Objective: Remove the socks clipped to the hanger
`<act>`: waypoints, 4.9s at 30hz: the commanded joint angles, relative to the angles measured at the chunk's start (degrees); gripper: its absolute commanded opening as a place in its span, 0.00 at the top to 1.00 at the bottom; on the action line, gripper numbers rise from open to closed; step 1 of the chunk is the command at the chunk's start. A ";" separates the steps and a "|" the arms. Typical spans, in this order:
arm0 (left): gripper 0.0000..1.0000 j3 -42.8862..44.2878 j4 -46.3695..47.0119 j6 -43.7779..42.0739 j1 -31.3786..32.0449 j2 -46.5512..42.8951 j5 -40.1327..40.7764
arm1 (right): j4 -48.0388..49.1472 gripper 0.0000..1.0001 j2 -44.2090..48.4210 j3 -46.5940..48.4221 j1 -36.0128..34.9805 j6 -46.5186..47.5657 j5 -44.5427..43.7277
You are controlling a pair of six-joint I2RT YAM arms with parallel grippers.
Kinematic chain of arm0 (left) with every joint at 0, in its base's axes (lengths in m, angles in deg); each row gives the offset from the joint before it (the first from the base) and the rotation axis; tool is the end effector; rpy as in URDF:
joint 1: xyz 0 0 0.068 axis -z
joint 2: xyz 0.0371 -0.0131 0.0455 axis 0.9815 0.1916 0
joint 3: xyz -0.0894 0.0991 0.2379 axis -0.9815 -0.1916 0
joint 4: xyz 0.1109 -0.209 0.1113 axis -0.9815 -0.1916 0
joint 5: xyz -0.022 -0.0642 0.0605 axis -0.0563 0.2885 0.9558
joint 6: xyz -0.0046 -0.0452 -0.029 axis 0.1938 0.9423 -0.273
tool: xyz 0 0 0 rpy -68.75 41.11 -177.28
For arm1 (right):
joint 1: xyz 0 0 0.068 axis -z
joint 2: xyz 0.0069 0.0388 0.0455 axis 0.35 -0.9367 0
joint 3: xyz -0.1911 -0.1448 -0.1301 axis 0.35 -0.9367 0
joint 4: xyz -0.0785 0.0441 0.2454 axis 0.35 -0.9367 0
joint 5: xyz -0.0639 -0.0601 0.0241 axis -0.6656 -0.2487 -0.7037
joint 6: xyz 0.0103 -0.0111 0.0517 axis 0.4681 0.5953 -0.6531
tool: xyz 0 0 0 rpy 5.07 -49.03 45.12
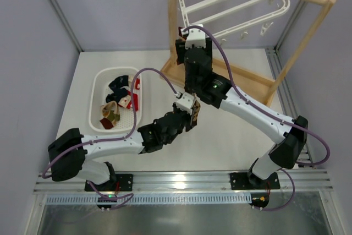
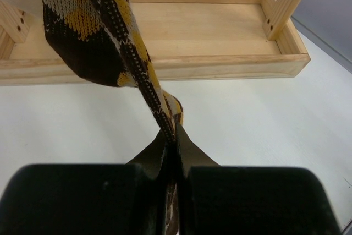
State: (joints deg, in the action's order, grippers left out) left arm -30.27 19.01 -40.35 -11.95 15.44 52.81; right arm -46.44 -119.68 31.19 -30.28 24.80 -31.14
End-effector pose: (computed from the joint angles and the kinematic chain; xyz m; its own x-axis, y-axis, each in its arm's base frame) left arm 0.1395 -0.2816 0.2716 -0.1966 -0.0315 -0.9800 0.5601 0.8167 -0.1386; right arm 0.2496 0.2601 0.4417 -0.0104 -0.1331 -0.9910 0.0613 0.9891 -0.1335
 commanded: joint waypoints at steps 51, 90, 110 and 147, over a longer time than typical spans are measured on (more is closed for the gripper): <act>1.00 1.77 0.58 0.15 0.59 1.97 1.12 | 11.74 0.15 12.46 -13.88 0.22 -7.78 12.77; 1.00 1.77 0.75 -0.20 0.50 2.41 1.56 | 26.95 0.24 1.82 -11.85 -0.83 7.44 -4.12; 1.00 -4.90 -2.41 12.27 -26.53 -2.86 -11.34 | 16.24 0.15 25.54 -51.30 2.68 -22.75 0.62; 0.98 -10.71 -13.75 23.35 -60.41 -20.27 -11.54 | 18.86 0.15 36.80 -71.44 17.01 -32.12 18.20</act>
State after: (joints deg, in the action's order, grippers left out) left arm -40.69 3.78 -16.33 -72.65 -4.03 41.14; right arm -30.42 -83.51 -40.11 -13.49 -5.62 -12.93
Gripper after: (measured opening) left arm 0.012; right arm 0.850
